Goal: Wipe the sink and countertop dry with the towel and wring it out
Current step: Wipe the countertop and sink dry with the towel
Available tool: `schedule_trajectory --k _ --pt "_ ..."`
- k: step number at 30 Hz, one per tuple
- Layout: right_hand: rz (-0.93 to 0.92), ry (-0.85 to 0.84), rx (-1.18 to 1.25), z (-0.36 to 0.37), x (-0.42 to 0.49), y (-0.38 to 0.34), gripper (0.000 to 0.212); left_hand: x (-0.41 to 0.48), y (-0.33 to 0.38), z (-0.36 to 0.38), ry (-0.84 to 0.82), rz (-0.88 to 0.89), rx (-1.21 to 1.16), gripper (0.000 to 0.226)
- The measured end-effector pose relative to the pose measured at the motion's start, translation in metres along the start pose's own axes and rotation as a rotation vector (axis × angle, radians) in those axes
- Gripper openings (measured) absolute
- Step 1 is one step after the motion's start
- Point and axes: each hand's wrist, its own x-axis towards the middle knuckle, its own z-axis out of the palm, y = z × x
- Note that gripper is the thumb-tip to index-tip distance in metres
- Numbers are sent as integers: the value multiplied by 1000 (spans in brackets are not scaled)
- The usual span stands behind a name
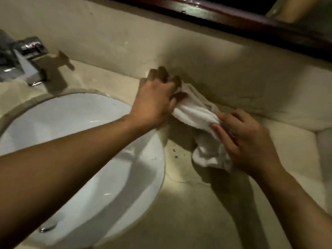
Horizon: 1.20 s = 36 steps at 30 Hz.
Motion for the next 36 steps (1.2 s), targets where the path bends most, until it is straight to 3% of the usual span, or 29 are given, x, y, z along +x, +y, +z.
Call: schedule_trajectory --k 6,9,11,14,17,20,22,26,32,36 --pt "434 23 -61 -24 -125 51 37 9 122 91 -285 218 -56 57" --pt "507 30 22 -45 -138 62 37 -6 149 97 -327 131 -89 66" --pt "558 92 60 -62 -114 74 44 -32 163 87 -260 45 -96 65" --pt "479 110 94 -76 -51 89 38 -85 198 71 -233 167 -107 63" --pt "263 -247 124 -60 12 84 34 -124 239 74 -376 530 -75 55" --pt "65 -612 -31 -30 37 81 56 -117 270 90 -483 561 -35 56" --pt "-34 -594 -111 -16 32 91 64 -102 282 99 -528 507 -23 57" --pt "-28 -431 16 -2 17 105 63 -94 292 102 -622 445 116 50" --pt "-7 -301 -58 23 10 81 57 -124 270 84 -536 411 95 38" --pt "32 -259 -41 39 0 24 52 -165 222 62 -416 410 -24 28"
